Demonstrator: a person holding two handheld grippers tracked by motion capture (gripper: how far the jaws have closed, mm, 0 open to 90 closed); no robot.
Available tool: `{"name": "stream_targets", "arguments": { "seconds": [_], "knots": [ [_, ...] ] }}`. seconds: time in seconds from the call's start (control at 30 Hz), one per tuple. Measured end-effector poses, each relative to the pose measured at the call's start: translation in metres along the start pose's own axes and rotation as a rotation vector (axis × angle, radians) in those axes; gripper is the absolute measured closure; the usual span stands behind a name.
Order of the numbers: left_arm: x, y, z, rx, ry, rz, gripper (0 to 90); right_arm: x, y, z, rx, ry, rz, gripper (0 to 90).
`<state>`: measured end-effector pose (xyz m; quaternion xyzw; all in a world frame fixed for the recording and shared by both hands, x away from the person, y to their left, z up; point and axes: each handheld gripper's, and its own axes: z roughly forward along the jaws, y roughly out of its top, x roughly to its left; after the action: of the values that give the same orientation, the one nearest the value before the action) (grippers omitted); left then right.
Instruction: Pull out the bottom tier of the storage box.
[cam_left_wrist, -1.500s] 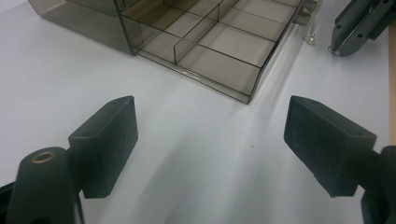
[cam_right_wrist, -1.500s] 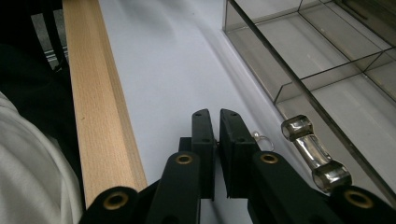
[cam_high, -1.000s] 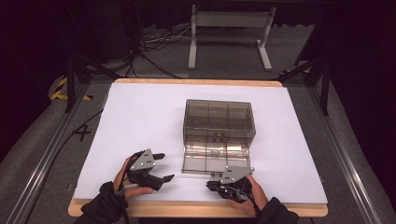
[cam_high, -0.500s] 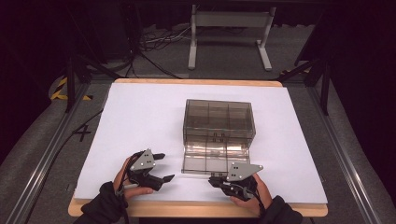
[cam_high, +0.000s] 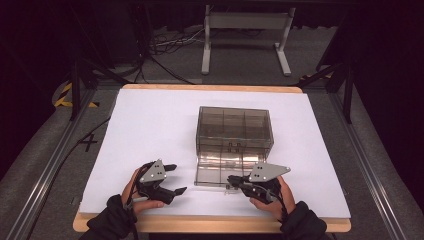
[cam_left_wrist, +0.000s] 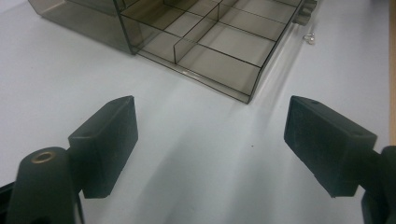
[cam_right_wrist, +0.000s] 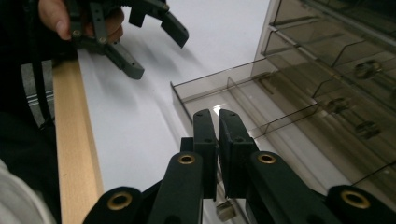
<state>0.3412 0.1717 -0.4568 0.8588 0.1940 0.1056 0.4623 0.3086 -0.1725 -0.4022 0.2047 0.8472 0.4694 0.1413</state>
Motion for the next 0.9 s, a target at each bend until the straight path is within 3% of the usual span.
{"name": "stream_targets", "arguments": {
  "seconds": [0.37, 0.9],
  "knots": [
    [0.000, 0.000, 0.000, 0.002, 0.001, 0.002, 18.1, -0.012, 0.008, 0.003, -0.015, -0.032, 0.006, 86.7],
    [0.000, 0.000, 0.000, 0.002, -0.002, 0.002, 17.9, -0.022, 0.002, 0.014, 0.034, -0.049, 0.028, 86.7]
  ]
}}
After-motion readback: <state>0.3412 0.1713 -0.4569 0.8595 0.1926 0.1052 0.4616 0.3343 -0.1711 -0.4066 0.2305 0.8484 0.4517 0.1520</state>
